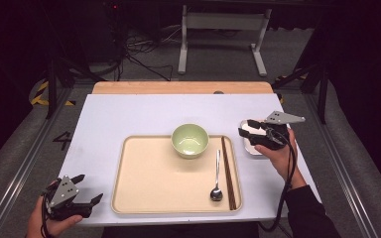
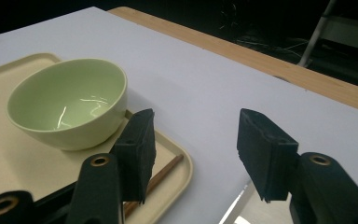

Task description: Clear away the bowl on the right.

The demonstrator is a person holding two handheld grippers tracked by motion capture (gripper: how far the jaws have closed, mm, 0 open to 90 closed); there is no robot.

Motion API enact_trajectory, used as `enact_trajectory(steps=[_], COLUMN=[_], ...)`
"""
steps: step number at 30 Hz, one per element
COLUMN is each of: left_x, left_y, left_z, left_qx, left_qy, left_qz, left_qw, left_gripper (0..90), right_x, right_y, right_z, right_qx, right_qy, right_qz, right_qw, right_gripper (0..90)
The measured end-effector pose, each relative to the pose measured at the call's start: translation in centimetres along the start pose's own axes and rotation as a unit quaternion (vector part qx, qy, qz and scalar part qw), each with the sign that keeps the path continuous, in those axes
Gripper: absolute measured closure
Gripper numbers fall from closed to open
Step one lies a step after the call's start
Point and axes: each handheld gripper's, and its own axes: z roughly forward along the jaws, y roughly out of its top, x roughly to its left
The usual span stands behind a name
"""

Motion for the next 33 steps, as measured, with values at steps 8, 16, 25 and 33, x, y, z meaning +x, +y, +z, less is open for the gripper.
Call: enact_trajectory(steps=[8,16,25,33], left_x=[0.0,0.0,0.0,0.0], left_y=[0.0,0.0,0.0,0.0], left_z=[0.0,0.0,0.0,0.0], left_qx=[0.000,0.003,0.003,0.005], left_qy=[0.000,0.000,0.002,0.002], left_qz=[0.001,0.003,0.003,0.004], left_qw=[1.0000,1.0000,1.0000,1.0000], left_gripper=[14.6,14.6,14.5,14.5], right_x=[-1.1,-2.3,-3.7,-5.3], right_y=[-0.7,-1.3,-1.8,-2.6], right_z=[-1.4,-2.5,-3.8,-4.7], right_qx=[0.005,0.007,0.006,0.013], right_qy=[-0.011,-0.030,-0.075,-0.097], right_qz=[0.004,0.011,0.021,0.038], right_qw=[0.9999,0.9995,0.9969,0.9945], right_gripper=[44.0,40.6,33.7,33.3])
